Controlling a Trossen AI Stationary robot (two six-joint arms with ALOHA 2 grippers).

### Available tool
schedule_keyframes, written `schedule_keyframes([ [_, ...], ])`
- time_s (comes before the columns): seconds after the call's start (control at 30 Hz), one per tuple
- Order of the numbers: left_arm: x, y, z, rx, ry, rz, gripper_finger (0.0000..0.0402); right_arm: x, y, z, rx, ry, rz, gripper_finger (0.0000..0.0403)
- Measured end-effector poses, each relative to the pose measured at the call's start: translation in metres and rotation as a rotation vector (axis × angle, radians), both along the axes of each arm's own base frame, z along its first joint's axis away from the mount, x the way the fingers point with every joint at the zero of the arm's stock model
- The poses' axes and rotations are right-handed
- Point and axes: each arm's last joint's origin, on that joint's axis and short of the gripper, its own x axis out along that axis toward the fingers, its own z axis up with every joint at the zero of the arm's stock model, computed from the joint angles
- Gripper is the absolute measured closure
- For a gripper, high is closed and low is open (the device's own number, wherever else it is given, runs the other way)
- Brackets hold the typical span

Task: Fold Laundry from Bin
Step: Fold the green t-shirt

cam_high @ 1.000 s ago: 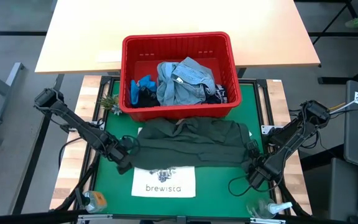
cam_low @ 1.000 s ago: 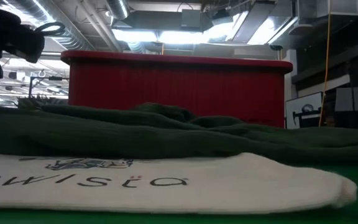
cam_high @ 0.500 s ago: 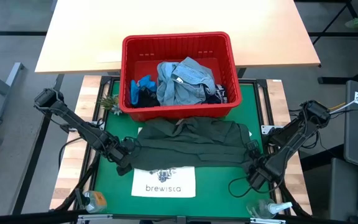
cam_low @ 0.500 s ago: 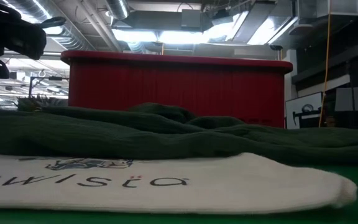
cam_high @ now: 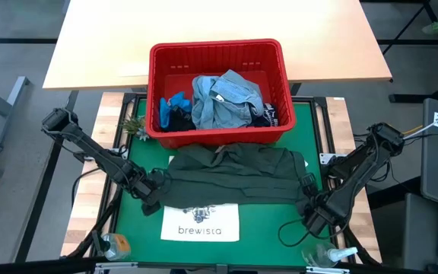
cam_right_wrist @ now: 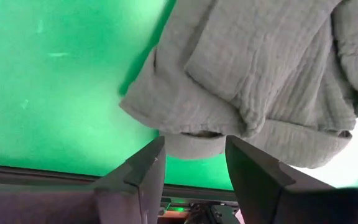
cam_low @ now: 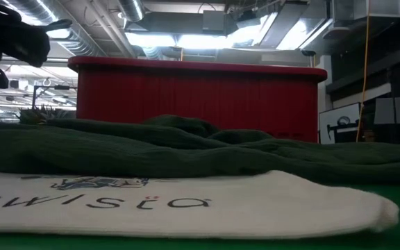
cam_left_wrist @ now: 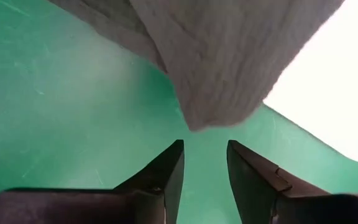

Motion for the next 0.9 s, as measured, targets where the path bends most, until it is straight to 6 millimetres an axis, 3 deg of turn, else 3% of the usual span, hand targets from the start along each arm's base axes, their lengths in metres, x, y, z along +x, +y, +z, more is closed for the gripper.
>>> schedule_keyframes([
  [0.3, -0.007, 0.004, 0.018, 0.049, 0.123, -0.008, 0.0315, 0.007, 0.007, 0.014, 0.024, -0.071, 0.01, 0.0235],
  [0.53, 0.0, -0.002, 0.033, 0.022, 0.066, -0.023, 0.0317, 0.014, 0.016, 0.014, 0.113, -0.156, 0.009, 0.0235],
  [0.7, 0.01, -0.007, 0.041, 0.006, -0.063, -0.004, 0.0317, 0.021, 0.02, 0.015, 0.112, -0.284, 0.016, 0.0235],
  [0.9, 0.031, -0.014, 0.05, 0.04, -0.357, 0.003, 0.0317, 0.029, 0.019, 0.016, 0.078, -0.398, 0.003, 0.0235],
])
